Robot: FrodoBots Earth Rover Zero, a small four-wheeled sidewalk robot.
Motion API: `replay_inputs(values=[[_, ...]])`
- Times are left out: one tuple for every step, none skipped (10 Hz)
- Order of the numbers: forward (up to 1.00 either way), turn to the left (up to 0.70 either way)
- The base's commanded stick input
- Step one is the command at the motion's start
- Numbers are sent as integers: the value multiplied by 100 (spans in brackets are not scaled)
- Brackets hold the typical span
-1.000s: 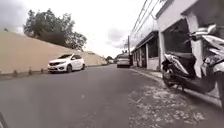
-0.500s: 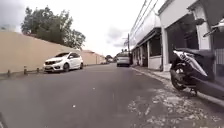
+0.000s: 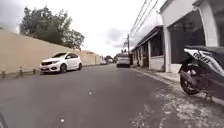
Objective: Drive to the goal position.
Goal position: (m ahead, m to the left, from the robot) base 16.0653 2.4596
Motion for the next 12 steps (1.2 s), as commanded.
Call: replay_inputs(values=[[70, 0], [70, 0], [70, 0], [70, 0], [70, 0], [70, 0], [70, 0], [70, 0], [70, 0], [70, 0], [70, 0], [70, 0]])
